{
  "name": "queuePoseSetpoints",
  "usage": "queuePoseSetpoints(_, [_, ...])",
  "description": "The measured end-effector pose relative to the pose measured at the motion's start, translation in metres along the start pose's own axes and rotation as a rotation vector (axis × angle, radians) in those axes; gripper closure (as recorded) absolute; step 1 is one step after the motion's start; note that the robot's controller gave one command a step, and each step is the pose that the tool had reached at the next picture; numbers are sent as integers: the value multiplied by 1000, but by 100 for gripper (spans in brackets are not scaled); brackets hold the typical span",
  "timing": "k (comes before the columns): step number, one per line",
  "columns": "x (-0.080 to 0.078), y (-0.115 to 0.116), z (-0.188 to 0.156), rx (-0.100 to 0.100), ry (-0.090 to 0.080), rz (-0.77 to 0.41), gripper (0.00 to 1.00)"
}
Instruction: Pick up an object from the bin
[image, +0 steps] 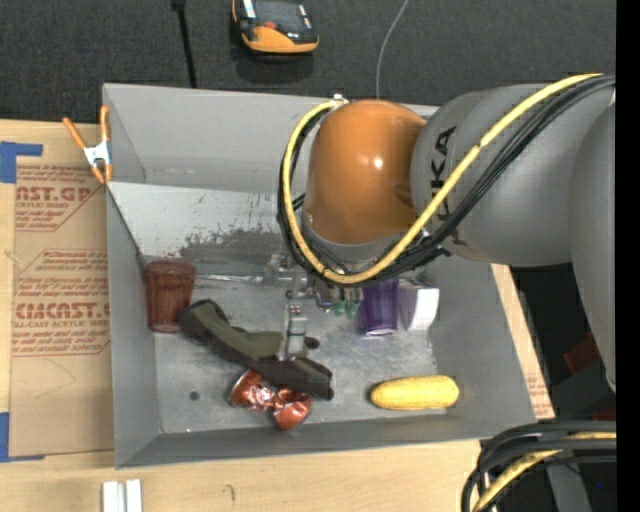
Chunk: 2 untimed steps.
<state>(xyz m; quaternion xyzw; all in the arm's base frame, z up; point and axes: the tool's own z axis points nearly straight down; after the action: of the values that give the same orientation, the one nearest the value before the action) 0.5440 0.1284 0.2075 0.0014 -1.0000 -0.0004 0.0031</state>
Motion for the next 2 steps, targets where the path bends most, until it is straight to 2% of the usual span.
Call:
queuePoseSetpoints(1, [-1, -1, -5, -1, -7, 2, 0])
queuePoseSetpoints(2, [4, -17, 41, -1, -15, -47, 0])
